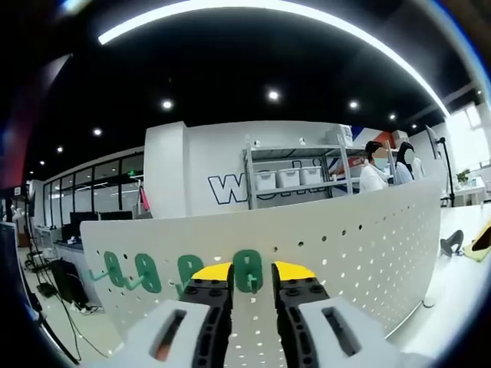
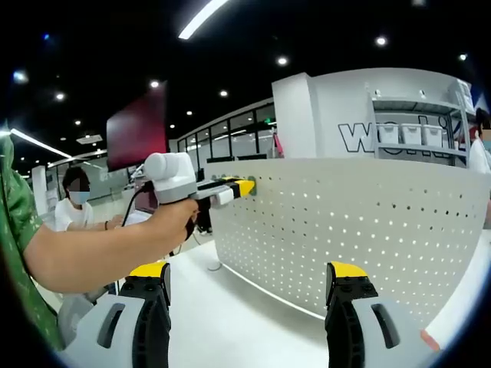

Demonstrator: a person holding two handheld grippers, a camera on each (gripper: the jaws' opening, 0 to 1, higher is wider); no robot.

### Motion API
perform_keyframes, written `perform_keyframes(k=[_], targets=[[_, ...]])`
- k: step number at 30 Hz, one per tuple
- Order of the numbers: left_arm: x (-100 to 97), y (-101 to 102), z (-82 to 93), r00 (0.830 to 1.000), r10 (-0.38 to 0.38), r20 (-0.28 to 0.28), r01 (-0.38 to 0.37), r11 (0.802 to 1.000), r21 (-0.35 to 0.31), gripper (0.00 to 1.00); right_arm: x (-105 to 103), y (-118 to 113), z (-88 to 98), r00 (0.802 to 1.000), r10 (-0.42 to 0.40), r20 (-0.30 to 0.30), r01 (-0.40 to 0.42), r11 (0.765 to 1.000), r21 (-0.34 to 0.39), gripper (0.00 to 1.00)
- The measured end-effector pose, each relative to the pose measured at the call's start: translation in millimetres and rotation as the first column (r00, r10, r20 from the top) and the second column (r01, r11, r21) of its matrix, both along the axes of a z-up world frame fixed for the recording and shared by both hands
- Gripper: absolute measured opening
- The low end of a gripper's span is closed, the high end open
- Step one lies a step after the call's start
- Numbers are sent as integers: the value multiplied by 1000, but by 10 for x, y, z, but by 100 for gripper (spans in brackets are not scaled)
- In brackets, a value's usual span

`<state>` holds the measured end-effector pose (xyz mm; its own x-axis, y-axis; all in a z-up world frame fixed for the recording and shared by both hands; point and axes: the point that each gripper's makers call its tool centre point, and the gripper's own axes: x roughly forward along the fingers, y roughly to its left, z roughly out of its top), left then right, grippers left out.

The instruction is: Insert the hook assembly into the mounting plate slot until the hook locks in place.

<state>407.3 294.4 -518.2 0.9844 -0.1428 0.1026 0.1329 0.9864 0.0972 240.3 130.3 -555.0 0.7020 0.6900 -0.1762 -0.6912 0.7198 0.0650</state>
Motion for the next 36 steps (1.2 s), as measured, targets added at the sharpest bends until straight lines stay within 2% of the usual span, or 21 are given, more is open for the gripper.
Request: perform_keyframes(k=[7, 16, 25, 36], targets=[[-165, -55, 48, 1000, -30, 9, 30, 1000, 9, 25, -77, 14, 54, 1000, -8, 11, 8, 1000, -7, 85], [-541, -60, 67, 997, -77, 13, 77, 997, 15, 28, -203, 45, 81, 1000, -21, 15, 22, 1000, -20, 85], [-1116, 23, 24, 991, -131, -13, 131, 991, 8, 33, -378, 161, 141, 1000, -16, 26, 17, 999, -28, 85], [-1866, 269, -38, 983, -174, -57, 174, 985, -7, 38, -657, 310, 194, 999, -9, 40, 10, 999, -36, 86]])
